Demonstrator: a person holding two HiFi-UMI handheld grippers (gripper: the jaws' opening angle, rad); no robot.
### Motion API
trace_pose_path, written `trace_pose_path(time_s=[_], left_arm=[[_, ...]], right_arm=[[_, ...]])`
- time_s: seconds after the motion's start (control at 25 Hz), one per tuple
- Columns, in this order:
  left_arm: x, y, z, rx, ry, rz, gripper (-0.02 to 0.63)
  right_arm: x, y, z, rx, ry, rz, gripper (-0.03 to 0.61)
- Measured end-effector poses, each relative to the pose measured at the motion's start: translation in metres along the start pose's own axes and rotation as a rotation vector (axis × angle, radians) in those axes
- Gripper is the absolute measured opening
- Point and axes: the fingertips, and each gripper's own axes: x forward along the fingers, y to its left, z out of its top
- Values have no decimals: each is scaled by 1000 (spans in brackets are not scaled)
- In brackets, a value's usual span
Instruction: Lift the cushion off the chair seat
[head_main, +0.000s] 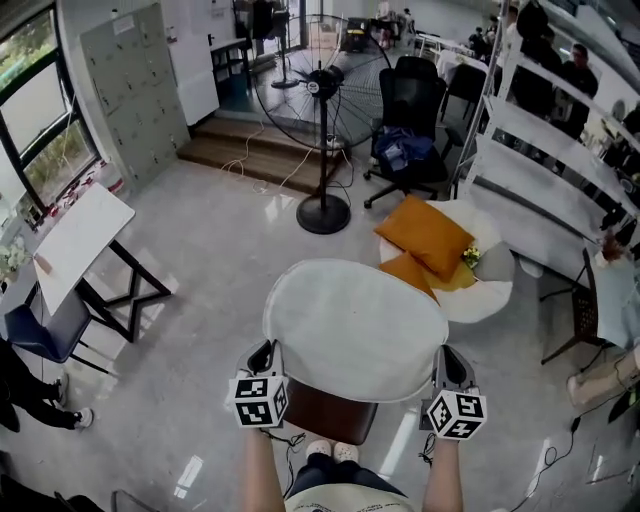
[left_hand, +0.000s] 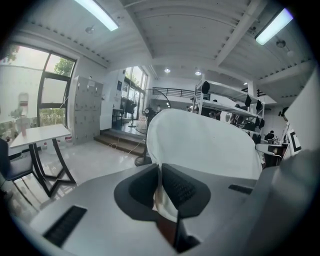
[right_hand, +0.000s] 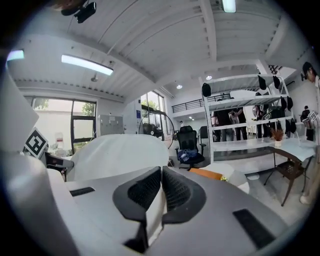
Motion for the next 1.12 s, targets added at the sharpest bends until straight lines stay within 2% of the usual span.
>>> trace_pose_path(time_s=[0.28, 0.52, 0.8, 1.12], left_arm=[[-24, -25, 57, 14, -112, -16, 40], [-41, -37, 92, 12, -203, -22, 41], [-53, -47, 115, 0, -281, -24, 41], [-62, -49, 125, -14, -317, -27, 41]], right_arm=[[-26, -7, 70, -14, -141, -12, 26], [-45, -8, 109, -20, -233, -13, 26], [-56, -11, 137, -24, -305, -2, 25], [-65, -8, 153, -34, -349, 2, 25]])
